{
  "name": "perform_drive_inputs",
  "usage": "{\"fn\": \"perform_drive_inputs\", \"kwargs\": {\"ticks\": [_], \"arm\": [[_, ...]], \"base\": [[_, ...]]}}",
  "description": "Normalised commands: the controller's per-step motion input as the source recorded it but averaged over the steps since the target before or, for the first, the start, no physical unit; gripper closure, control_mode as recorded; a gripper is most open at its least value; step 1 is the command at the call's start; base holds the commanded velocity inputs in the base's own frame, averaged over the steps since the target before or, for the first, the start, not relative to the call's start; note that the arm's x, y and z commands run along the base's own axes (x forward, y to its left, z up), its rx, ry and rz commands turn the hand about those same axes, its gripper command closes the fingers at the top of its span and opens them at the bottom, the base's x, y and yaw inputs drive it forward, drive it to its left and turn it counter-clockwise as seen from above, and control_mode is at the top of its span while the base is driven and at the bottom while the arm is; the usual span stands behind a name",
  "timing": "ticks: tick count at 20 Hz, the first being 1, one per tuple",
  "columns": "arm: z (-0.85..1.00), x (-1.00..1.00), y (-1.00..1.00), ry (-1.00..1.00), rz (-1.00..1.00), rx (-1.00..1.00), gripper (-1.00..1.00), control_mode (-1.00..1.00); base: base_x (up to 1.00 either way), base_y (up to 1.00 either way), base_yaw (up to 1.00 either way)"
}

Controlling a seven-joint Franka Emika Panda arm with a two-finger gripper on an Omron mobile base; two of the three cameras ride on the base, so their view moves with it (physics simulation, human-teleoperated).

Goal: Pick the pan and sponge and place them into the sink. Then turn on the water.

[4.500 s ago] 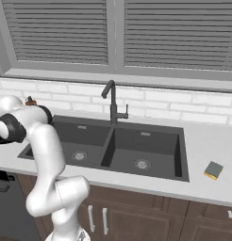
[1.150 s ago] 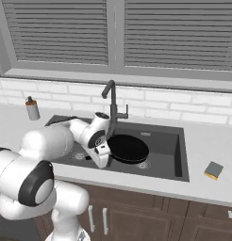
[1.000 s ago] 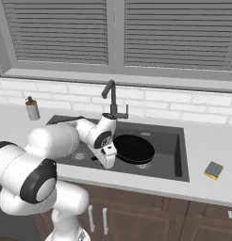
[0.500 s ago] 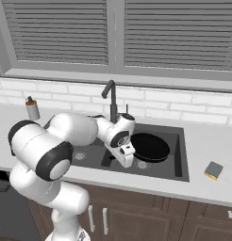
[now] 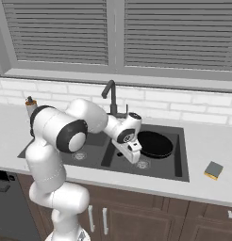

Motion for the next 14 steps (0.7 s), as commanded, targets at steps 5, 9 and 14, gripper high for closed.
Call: {"fn": "perform_drive_inputs", "kwargs": {"ticks": [5,9,14], "arm": [[-0.42,0.41,-0.01,0.0,0.0,0.0,1.0,-1.0],[-0.42,0.22,0.0,0.0,0.0,-0.01,1.0,-1.0],[-0.2,0.01,0.0,0.0,0.0,0.0,1.0,-1.0]], "base": [[0.0,0.0,0.0],[0.0,0.0,0.0],[0.0,0.0,0.0]]}}
